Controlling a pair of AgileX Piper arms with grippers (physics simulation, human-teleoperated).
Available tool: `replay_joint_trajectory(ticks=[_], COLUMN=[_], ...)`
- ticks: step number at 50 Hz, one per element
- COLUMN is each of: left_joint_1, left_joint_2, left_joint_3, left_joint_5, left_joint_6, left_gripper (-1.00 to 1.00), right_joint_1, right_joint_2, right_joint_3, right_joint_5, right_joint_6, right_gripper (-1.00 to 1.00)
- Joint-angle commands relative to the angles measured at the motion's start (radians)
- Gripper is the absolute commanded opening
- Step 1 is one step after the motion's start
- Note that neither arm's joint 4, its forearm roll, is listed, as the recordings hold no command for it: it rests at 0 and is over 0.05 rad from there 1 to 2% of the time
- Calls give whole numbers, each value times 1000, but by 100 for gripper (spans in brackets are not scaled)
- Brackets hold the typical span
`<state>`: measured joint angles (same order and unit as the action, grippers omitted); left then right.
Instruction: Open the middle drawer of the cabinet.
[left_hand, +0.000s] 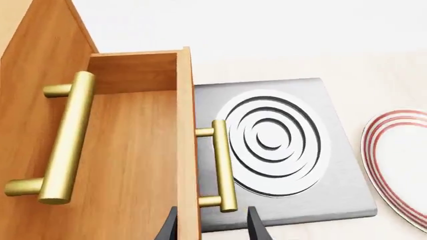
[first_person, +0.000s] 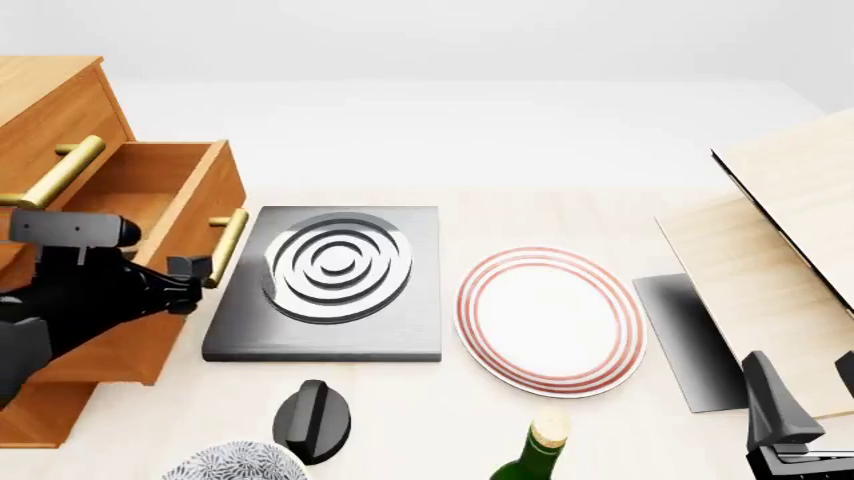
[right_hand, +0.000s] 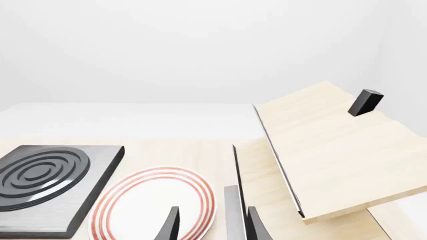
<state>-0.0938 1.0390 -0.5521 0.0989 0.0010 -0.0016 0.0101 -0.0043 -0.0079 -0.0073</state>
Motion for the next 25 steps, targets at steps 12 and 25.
replay_joint_trajectory(ticks=[12, 25], left_joint_1=[-230, -401], left_joint_2=[191, 373], left_joint_3=[-23, -122], left_joint_5=[-96, -142], left_joint_6=[-1, -69], left_gripper=[100, 100], right_joint_1=[0, 0], right_joint_2=[0, 0], right_joint_3=[0, 0], right_joint_5=[0, 0], right_joint_6=[0, 0], right_gripper=[100, 100])
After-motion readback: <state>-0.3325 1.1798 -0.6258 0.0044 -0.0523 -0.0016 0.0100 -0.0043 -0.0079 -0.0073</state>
